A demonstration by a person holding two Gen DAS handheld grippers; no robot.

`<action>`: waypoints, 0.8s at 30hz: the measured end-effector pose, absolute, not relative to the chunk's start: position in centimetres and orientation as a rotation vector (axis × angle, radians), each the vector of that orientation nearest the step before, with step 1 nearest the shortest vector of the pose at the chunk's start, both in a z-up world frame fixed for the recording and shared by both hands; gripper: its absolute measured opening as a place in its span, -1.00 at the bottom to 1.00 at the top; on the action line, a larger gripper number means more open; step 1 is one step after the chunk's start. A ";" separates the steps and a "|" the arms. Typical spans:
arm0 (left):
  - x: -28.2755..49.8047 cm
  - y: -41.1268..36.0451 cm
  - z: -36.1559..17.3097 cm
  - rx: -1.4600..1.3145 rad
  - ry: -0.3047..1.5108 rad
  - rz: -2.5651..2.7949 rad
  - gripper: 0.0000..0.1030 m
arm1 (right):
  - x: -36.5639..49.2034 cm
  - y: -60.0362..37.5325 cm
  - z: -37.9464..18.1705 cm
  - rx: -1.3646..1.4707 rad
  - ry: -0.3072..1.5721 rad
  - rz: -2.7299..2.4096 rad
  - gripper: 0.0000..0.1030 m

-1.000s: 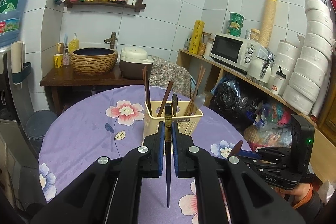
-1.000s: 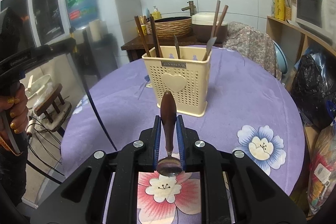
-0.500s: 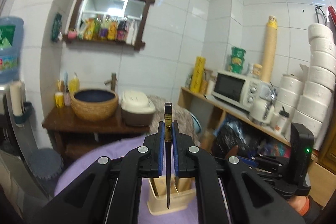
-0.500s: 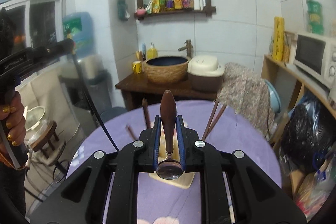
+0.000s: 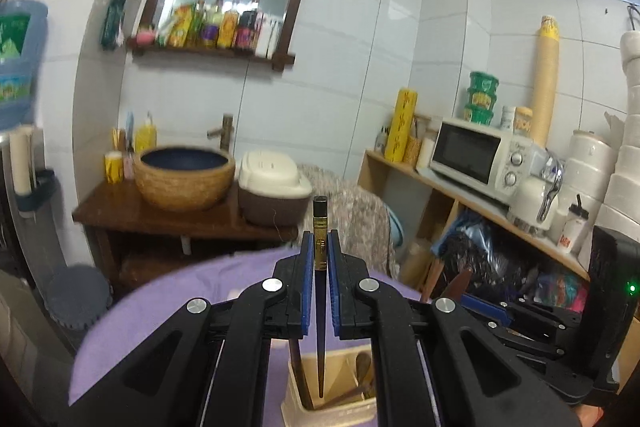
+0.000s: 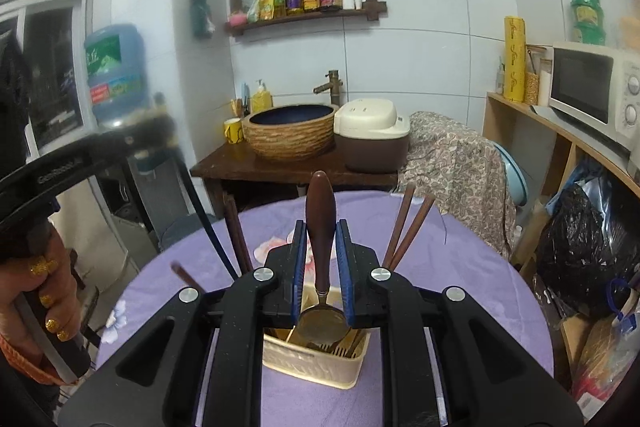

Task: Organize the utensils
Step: 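Carry the chopstick and wooden-handled spoon over the cream basket and open both tools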

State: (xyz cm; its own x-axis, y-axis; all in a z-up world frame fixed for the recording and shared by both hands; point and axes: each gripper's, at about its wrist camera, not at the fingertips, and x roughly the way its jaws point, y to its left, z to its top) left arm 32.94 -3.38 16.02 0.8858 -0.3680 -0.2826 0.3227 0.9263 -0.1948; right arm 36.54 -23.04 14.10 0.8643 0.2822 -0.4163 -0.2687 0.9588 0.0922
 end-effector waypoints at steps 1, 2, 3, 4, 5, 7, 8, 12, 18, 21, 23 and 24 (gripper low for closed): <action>33.0 -3.3 15.4 -0.143 0.332 -0.360 -0.84 | 36.5 -22.7 13.4 0.019 0.448 0.288 -0.69; 33.0 -3.1 14.5 -0.134 0.345 -0.359 -0.84 | 36.5 -22.5 12.7 0.008 0.454 0.289 -0.69; 33.0 -3.0 13.8 -0.122 0.361 -0.360 -0.84 | 36.4 -22.2 12.0 -0.002 0.463 0.290 -0.69; 33.1 -3.0 13.3 -0.120 0.374 -0.364 -0.84 | 36.4 -22.0 11.2 -0.010 0.474 0.293 -0.69; 33.1 -2.8 12.7 -0.118 0.388 -0.371 -0.84 | 36.4 -21.9 10.7 -0.018 0.487 0.292 -0.69; 33.0 -2.5 11.5 -0.119 0.410 -0.379 -0.84 | 36.5 -21.7 9.6 -0.024 0.505 0.291 -0.69; 33.0 -2.4 10.9 -0.117 0.424 -0.385 -0.84 | 36.6 -21.7 9.1 -0.023 0.514 0.290 -0.69; 33.6 -2.4 9.1 -0.127 0.478 -0.412 -0.84 | 36.6 -21.5 7.6 -0.030 0.534 0.287 -0.71; 33.2 -2.3 8.7 -0.141 0.492 -0.422 -0.84 | 35.7 -21.3 7.1 -0.062 0.511 0.278 -0.64; 32.3 -1.7 9.0 -0.158 0.474 -0.424 -0.82 | 34.5 -21.8 7.3 -0.058 0.491 0.266 -0.14; 31.1 -0.8 9.3 -0.164 0.461 -0.401 -0.61 | 32.9 -22.4 7.6 -0.048 0.452 0.247 0.20; 30.3 -0.3 9.4 -0.168 0.451 -0.388 -0.48 | 32.0 -22.7 7.6 -0.047 0.437 0.245 0.25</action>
State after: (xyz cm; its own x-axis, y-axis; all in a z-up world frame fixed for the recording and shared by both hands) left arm 30.33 -0.34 9.36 0.8286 -0.4006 -0.3911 0.3272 0.9133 -0.2424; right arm 32.03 -22.68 7.64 0.8772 0.2246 -0.4243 -0.2447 0.9696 0.0073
